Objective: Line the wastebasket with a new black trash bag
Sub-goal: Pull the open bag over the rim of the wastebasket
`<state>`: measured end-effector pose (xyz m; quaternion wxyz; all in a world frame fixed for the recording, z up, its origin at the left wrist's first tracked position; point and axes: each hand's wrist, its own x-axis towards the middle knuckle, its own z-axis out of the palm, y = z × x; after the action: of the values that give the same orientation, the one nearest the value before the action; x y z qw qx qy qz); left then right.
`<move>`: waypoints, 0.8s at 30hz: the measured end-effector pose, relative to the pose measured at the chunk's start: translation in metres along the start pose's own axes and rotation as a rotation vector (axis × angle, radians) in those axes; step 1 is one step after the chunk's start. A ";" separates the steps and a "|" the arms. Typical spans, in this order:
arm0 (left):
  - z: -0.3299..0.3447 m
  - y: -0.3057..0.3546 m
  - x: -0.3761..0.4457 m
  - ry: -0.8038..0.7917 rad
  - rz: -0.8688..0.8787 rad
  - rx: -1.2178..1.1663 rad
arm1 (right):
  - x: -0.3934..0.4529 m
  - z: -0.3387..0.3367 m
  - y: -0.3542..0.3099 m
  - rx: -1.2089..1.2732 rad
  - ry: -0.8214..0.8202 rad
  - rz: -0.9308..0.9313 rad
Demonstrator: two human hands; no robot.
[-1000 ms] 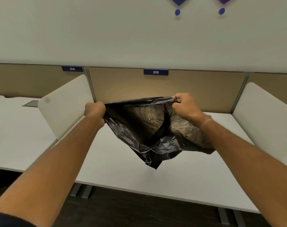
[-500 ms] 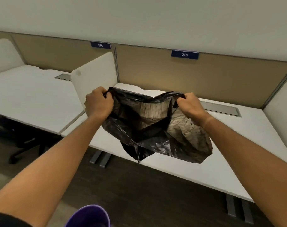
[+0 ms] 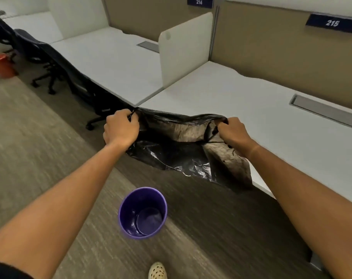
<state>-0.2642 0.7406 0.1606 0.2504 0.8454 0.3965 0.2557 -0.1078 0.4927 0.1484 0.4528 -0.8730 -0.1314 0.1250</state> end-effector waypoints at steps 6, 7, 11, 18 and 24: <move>-0.005 -0.095 -0.014 -0.066 -0.120 0.045 | -0.014 0.097 0.004 -0.063 -0.137 0.058; -0.005 -0.111 -0.016 -0.088 -0.142 0.053 | -0.016 0.115 0.008 -0.054 -0.160 0.073; -0.002 -0.180 -0.019 -0.214 -0.189 0.115 | -0.020 0.186 0.031 -0.055 -0.199 0.175; 0.037 -0.304 -0.017 -0.472 -0.267 0.137 | -0.023 0.307 0.095 -0.200 -0.230 0.323; 0.109 -0.378 -0.031 -0.374 -0.329 -0.019 | -0.015 0.371 0.154 -0.261 -0.138 0.350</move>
<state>-0.4174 0.9039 -0.1643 0.3655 0.7998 0.4730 0.0544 -0.2287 0.6833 -0.1837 0.2975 -0.9230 -0.0238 0.2429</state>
